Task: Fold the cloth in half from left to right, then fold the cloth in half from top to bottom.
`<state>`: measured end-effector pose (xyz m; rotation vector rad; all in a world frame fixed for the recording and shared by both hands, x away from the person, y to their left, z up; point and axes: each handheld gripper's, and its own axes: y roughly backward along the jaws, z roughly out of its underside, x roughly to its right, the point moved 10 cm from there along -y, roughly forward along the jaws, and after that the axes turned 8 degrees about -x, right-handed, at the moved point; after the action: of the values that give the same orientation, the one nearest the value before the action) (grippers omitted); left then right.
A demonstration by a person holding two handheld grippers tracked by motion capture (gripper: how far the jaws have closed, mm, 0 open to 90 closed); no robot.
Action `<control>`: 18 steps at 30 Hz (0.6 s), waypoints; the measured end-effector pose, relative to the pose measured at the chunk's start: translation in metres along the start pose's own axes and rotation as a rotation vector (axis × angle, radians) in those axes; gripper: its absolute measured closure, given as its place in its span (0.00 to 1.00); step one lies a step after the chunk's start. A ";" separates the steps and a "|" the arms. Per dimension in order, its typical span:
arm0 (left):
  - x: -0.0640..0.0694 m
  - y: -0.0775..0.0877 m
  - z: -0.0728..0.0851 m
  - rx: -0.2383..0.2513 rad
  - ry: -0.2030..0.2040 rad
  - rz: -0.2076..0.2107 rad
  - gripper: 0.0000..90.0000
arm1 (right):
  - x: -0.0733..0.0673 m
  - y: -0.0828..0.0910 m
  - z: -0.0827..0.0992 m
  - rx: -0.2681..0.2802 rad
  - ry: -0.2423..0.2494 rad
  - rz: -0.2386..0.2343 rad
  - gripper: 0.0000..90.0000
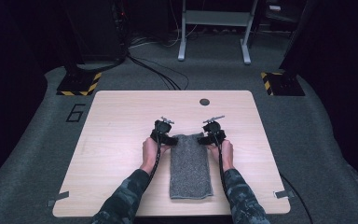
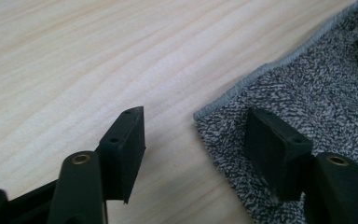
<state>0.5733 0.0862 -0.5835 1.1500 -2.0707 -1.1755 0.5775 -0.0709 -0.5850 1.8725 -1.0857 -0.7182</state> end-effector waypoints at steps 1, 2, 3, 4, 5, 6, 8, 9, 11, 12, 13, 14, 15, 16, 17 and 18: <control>0.002 -0.001 0.000 0.002 0.004 0.001 0.49 | 0.000 0.000 0.000 0.005 -0.002 0.002 0.51; 0.003 -0.002 0.000 0.005 0.003 0.003 0.51 | 0.000 0.000 -0.001 0.008 0.003 0.002 0.53; 0.003 -0.002 0.000 0.009 0.002 0.003 0.52 | -0.001 0.000 -0.001 0.006 0.006 0.001 0.55; 0.004 -0.002 0.000 0.005 -0.007 0.003 0.54 | -0.002 0.000 -0.001 0.011 0.023 0.000 0.60; 0.005 -0.002 0.000 0.010 -0.007 0.007 0.56 | -0.003 0.000 -0.001 0.012 0.028 0.002 0.62; 0.006 -0.002 0.000 0.011 -0.014 0.008 0.59 | -0.004 0.000 -0.001 0.009 0.036 -0.002 0.66; 0.009 -0.001 0.000 0.016 -0.027 0.015 0.65 | -0.007 0.000 -0.001 0.011 0.048 -0.010 0.74; 0.010 -0.002 -0.001 0.021 -0.031 0.022 0.69 | -0.009 0.000 -0.001 0.009 0.056 -0.019 0.78; 0.013 -0.002 -0.002 0.027 -0.045 0.029 0.80 | -0.011 0.000 -0.001 0.007 0.062 -0.033 0.85; 0.014 -0.002 -0.002 0.031 -0.046 0.027 0.84 | -0.012 0.000 0.000 0.010 0.057 -0.042 0.89; 0.015 -0.002 -0.002 0.029 -0.053 0.031 0.88 | -0.013 0.000 0.000 0.012 0.041 -0.059 0.92; 0.016 -0.002 -0.003 0.031 -0.052 0.031 0.91 | -0.013 0.000 0.000 0.014 0.038 -0.068 0.94; 0.016 -0.002 -0.003 0.031 -0.055 0.029 0.93 | -0.014 0.000 0.001 0.015 0.033 -0.078 0.95; 0.016 -0.002 -0.003 0.033 -0.055 0.029 0.94 | -0.014 0.000 0.001 0.018 0.023 -0.081 0.96; 0.017 -0.002 -0.003 0.038 -0.052 0.032 0.95 | -0.014 0.000 0.001 0.017 0.016 -0.092 0.96; 0.016 -0.002 -0.003 0.039 -0.051 0.031 0.95 | -0.013 0.000 0.002 0.018 0.017 -0.095 0.97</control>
<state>0.5677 0.0706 -0.5838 1.1130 -2.1504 -1.1662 0.5702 -0.0602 -0.5847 1.9529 -1.0010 -0.7467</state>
